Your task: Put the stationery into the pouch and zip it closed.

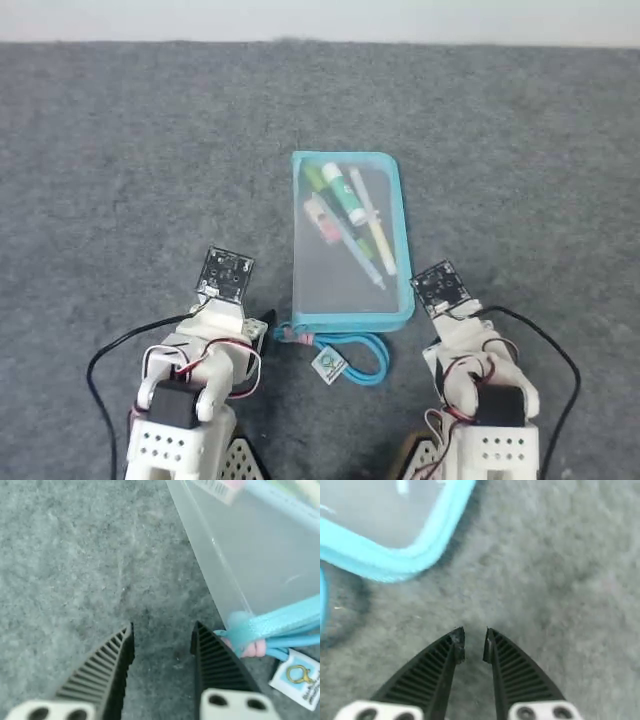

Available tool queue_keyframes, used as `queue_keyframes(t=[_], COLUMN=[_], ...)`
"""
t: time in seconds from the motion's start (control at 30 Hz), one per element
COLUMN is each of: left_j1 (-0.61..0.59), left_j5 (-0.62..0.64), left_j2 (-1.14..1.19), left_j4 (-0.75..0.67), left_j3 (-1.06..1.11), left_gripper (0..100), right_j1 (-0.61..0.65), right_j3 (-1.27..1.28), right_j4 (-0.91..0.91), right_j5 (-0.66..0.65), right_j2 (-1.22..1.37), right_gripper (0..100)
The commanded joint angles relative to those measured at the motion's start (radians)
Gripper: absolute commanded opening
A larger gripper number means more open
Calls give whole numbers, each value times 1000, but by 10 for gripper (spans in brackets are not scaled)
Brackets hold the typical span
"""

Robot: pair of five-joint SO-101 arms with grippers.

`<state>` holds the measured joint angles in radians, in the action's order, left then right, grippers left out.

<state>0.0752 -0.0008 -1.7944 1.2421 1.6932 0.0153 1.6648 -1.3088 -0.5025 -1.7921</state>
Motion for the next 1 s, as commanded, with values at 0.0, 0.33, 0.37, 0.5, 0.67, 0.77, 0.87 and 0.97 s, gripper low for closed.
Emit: queue_keyframes(t=[0.0,0.33,0.37,0.5,0.67,0.77,0.87,0.97], left_j1=[-9,-9,-9,-9,-9,-9,-9,-9], left_j5=[14,14,14,14,14,14,14,14], left_j2=[-11,-11,-11,-11,-11,-11,-11,-11], left_j4=[6,8,8,8,8,8,8,8], left_j3=[-7,-7,-7,-7,-7,-7,-7,-7], left_gripper=[177,177,177,177,177,177,177,177], right_j1=[-67,-130,-130,-130,-130,-130,-130,-130], right_j3=[20,20,20,20,20,20,20,20], right_j4=[-12,-12,-12,-12,-12,-12,-12,-12], right_j5=[-12,-14,-14,-14,-14,-14,-14,-14], right_j2=[-21,-21,-21,-21,-21,-21,-21,-21], right_gripper=[76,76,76,76,76,76,76,76])
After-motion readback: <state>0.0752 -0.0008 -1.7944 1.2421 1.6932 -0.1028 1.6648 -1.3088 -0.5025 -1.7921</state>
